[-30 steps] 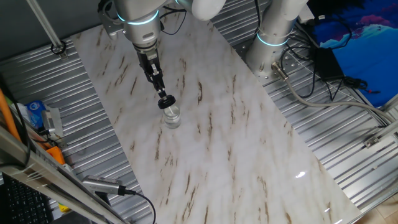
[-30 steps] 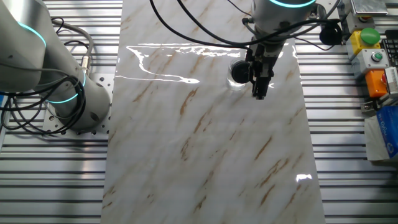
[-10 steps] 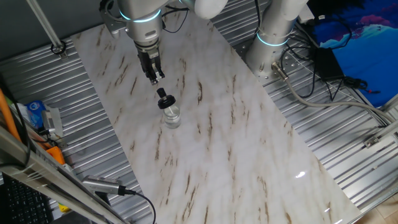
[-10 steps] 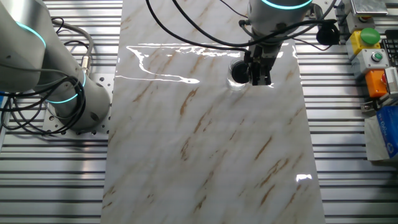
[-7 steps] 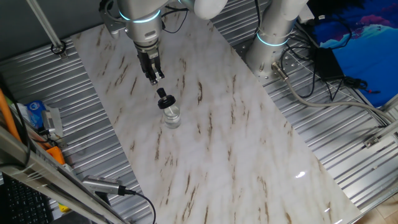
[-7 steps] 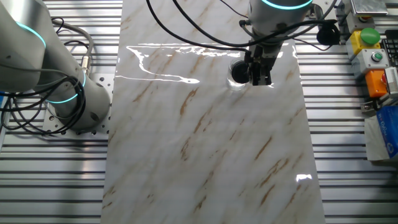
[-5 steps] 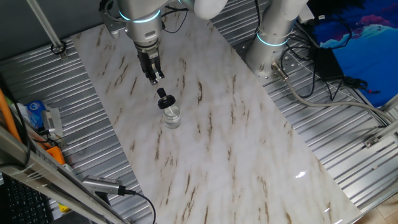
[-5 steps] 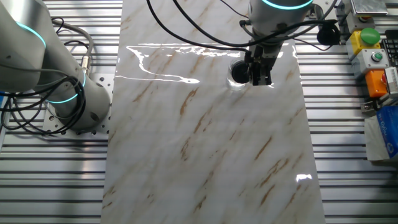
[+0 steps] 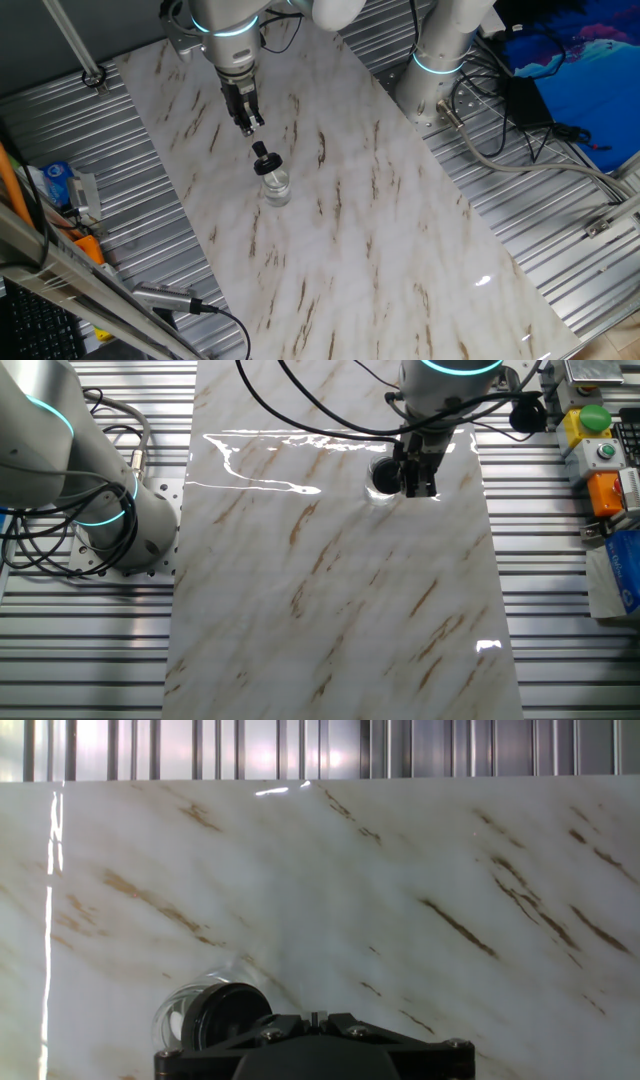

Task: Screw the lid onto the jar

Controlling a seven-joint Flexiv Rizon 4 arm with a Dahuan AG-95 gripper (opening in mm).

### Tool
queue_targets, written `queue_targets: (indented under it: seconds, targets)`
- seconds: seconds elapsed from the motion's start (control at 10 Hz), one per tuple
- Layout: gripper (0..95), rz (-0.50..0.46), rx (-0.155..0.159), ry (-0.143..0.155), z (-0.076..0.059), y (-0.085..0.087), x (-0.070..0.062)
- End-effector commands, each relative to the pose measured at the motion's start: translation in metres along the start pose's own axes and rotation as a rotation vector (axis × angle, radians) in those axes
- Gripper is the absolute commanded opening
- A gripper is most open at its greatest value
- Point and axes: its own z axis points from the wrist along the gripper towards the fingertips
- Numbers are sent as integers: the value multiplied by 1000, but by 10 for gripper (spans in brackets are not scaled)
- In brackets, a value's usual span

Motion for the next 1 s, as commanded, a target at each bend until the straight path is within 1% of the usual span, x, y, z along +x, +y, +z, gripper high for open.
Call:
queue_targets:
  seconds: [0.1, 0.6, 0.7, 0.8, 1.0]
  targets:
    - [0, 0, 0, 0, 0, 0, 0]
    - [0, 1, 1, 0, 0, 0, 0]
    - [0, -38, 1, 1, 0, 0, 0]
    - [0, -42, 3, 0, 0, 0, 0]
    - [0, -22, -1, -1, 0, 0, 1]
